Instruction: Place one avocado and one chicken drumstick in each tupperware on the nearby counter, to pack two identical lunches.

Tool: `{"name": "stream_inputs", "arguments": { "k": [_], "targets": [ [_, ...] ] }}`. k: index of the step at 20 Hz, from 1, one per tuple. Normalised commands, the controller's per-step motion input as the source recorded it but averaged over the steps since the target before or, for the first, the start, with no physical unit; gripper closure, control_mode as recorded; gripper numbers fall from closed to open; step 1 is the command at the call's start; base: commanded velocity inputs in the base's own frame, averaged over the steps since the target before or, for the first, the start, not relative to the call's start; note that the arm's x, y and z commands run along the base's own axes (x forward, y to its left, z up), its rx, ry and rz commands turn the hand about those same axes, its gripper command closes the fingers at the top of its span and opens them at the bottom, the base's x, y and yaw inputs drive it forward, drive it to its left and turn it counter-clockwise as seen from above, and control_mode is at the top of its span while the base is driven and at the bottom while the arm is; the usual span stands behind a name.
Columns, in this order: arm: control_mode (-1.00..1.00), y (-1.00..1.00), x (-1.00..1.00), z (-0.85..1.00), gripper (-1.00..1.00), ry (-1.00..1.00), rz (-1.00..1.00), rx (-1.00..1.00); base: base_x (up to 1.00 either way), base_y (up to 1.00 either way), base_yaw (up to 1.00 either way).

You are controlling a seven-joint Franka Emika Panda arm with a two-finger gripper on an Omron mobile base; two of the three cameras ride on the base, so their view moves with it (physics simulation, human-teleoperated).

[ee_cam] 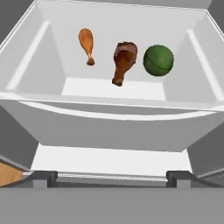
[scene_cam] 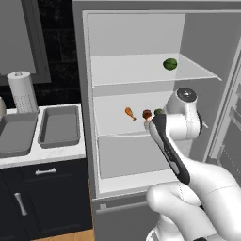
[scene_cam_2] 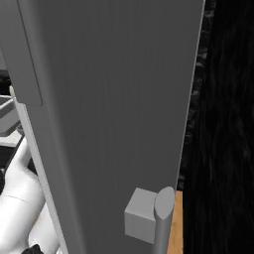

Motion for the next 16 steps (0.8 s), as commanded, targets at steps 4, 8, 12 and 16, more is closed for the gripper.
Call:
{"name": "stream_inputs", "arguments": {
  "k": [4, 8, 12, 16],
  "targets": [
    [-1.0, -0.12, 0.67, 0.0, -1.0, 0.03, 0.0, 0.01, 0.0, 0.0, 0.0],
    [-1.0, -0.05, 0.62, -0.09, -1.0, 0.01, 0.0, 0.0, 0.0, 0.0, 0.0],
    [-1.0, 0.0, 0.6, -0.23, -1.0, 0.04, -0.01, 0.0, 0.0, 0.0, 0.0],
    [-1.0, 0.0, 0.56, -0.32, -1.0, 0.06, -0.02, 0.0, 0.0, 0.0, 0.0]
  ]
}}
